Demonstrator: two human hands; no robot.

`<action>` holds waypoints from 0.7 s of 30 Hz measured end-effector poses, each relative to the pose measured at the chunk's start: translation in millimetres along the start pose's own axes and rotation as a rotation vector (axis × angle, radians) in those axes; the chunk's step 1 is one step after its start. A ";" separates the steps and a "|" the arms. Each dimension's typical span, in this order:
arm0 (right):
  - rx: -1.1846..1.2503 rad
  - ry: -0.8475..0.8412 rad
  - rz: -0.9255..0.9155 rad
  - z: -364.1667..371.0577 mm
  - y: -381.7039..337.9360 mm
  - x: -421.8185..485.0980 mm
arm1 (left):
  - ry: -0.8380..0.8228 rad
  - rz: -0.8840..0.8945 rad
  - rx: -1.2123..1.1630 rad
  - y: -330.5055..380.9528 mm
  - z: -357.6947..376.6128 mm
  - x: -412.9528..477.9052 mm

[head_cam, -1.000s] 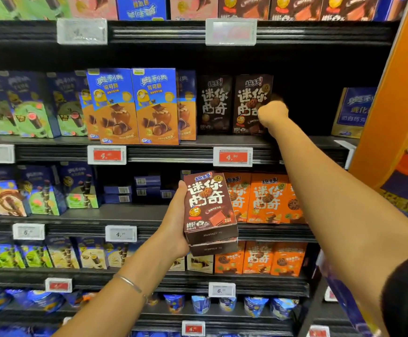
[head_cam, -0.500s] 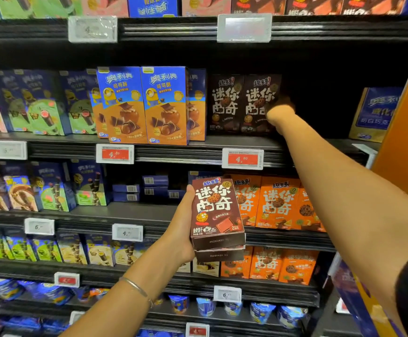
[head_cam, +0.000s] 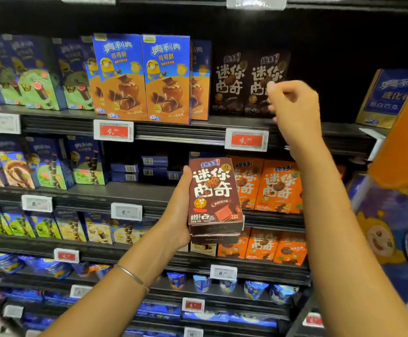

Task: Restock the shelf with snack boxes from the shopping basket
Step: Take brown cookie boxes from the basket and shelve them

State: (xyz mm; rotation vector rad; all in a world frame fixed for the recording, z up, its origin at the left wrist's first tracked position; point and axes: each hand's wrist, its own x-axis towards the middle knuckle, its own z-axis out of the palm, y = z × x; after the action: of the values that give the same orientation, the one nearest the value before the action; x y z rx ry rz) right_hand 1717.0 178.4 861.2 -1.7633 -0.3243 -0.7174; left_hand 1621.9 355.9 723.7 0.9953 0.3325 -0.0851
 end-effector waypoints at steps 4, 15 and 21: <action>0.089 -0.309 0.133 5.7 3.8 -80.0 | 0.021 0.075 -0.022 -3.4 -0.9 -5.9; -0.043 -0.635 0.388 21.1 18.5 -119.6 | 0.016 0.112 0.022 4.0 -12.7 -19.2; -0.121 -0.562 0.320 6.2 6.2 -115.4 | 0.140 0.176 0.162 4.0 -12.9 -14.9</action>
State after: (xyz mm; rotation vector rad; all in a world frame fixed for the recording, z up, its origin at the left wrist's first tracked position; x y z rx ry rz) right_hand 1632.9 198.5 784.4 -2.0535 -0.3664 -0.0014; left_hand 1605.6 367.7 725.3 1.1900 0.3689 0.1194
